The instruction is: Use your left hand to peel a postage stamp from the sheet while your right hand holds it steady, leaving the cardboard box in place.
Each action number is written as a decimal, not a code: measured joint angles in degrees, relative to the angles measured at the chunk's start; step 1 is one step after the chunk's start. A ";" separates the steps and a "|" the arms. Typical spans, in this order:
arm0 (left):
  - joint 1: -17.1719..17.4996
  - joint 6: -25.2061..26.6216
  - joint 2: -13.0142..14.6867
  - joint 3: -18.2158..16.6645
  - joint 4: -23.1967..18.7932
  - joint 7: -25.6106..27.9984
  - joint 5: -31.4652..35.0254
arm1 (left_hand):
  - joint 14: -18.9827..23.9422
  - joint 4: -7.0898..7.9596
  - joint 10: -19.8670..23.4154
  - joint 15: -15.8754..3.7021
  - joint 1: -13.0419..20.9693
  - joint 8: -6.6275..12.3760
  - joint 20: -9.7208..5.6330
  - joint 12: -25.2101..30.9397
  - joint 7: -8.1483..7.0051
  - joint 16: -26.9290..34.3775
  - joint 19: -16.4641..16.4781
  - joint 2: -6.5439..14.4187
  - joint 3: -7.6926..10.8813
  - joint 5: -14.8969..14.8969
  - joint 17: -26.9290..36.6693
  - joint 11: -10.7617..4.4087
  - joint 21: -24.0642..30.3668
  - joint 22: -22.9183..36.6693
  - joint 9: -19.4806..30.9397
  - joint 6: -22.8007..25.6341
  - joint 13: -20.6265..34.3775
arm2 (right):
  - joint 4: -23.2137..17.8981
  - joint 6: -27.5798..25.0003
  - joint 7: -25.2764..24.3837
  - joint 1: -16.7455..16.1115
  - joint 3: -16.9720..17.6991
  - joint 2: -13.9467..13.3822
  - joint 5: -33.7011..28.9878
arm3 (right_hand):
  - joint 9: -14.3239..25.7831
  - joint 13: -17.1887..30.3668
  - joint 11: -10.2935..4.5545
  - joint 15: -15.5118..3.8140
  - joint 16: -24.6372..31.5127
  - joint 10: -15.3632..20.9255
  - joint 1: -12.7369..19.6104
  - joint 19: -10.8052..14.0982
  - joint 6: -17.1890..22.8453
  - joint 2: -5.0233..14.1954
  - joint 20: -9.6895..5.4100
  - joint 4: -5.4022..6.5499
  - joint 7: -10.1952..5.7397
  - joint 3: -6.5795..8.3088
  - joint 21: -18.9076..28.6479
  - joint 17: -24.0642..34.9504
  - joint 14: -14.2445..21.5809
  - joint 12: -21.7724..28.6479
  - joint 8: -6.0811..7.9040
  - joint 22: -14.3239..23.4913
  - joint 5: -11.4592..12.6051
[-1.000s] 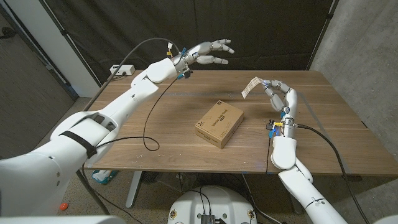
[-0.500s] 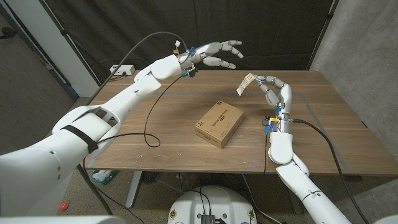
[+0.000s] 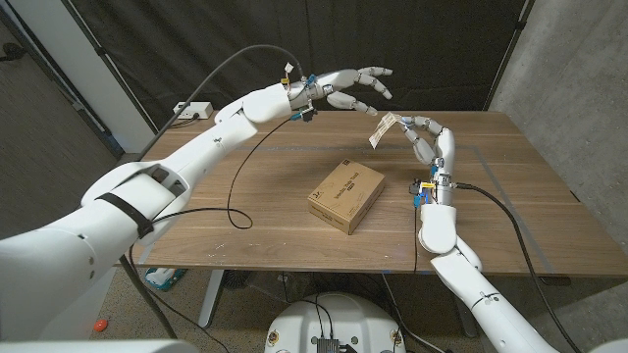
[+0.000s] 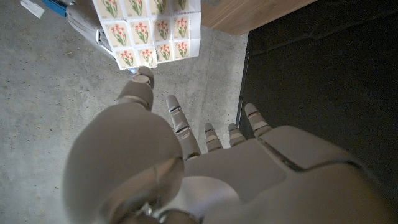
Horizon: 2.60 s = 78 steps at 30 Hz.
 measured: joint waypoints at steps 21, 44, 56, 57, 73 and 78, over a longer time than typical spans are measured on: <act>-1.42 0.17 -0.03 1.84 0.30 -2.16 1.02 | -0.67 0.88 -0.58 0.05 2.60 0.72 0.22 0.06 0.12 0.00 -0.22 2.48 -0.03 0.44 -0.01 0.03 -0.83 -0.14 0.26 4.21 -0.01 | 2.44 1.76 -3.67 1.96 -0.34 0.73 -5.37 | -0.34 0.26 0.31 0.00 0.01 0.30 0.31 0.01 1.02 -0.31 0.00 -0.32 1.02 0.32 0.00 0.53 0.60 0.00 -0.48 -0.15 0.00; -2.44 -3.57 -3.25 1.74 7.50 -2.10 -2.34 | 2.18 1.70 6.60 -3.16 4.75 6.94 -1.59 1.59 1.11 0.76 2.53 4.22 -2.90 -0.44 -0.14 -2.56 -1.47 0.04 -0.01 23.82 -0.01 | 4.67 2.16 -5.26 3.74 -0.57 1.35 -7.86 | -0.69 0.73 0.00 -0.32 -0.44 0.62 0.11 0.01 1.10 -0.12 0.00 -0.43 1.10 0.43 -0.49 1.06 0.93 0.00 -0.26 0.01 -0.44; -2.07 -4.45 -3.67 0.84 8.41 -0.47 -1.99 | 3.47 2.03 9.89 -3.02 7.16 9.39 -3.59 1.94 2.24 1.14 4.24 5.45 -3.62 -0.91 0.02 -4.88 -1.47 0.34 -0.54 28.26 -0.02 | 5.79 2.68 -5.70 4.58 -0.43 1.62 -7.96 | -0.85 0.79 0.01 -0.32 -0.65 0.62 0.10 0.01 1.10 -0.10 0.00 -0.56 1.10 0.56 -0.49 1.05 0.93 0.00 -0.33 0.01 -0.45; -2.06 -4.44 -3.61 0.84 8.32 -0.45 -1.92 | 3.47 2.03 9.92 -3.02 7.24 9.39 -3.99 1.93 2.24 1.14 4.24 5.54 -3.62 -1.14 0.02 -4.91 -1.47 0.34 -0.53 28.26 -0.02 | 5.85 2.72 -5.73 4.62 -0.42 1.63 -7.96 | -0.84 0.79 0.01 -0.32 -0.65 0.62 0.10 0.01 1.10 -0.10 0.00 -0.56 1.10 0.56 -0.49 1.05 0.93 0.00 -0.33 0.01 -0.45; 0.07 -0.87 -1.06 -0.45 3.17 1.41 -1.89 | 5.41 1.72 12.15 -3.32 7.92 9.48 -4.50 1.93 2.24 1.59 4.51 5.89 -3.78 -2.45 0.02 -4.66 -1.47 0.34 -0.53 28.27 -0.02 | 7.54 3.25 -6.21 5.64 -0.22 2.51 -7.67 | -1.12 1.06 0.23 -0.13 -1.10 0.85 0.10 0.22 1.10 -0.10 -0.21 -0.79 1.10 0.79 -0.49 1.32 1.57 0.01 -0.49 0.00 -0.45; 4.11 1.16 1.80 -3.10 -3.05 3.24 -2.26 | 6.26 1.89 12.55 -3.32 7.92 9.48 -4.30 1.93 2.24 1.82 4.71 5.88 -4.07 -2.53 0.02 -4.26 -1.47 0.34 -0.53 28.27 -0.02 | 7.89 3.44 -6.66 5.83 -0.33 2.91 -7.56 | -1.10 1.06 0.30 -0.30 -1.10 0.92 0.12 0.73 1.10 -0.12 -0.31 -0.95 1.11 0.95 -0.49 1.59 1.74 -0.23 -0.65 0.00 -0.72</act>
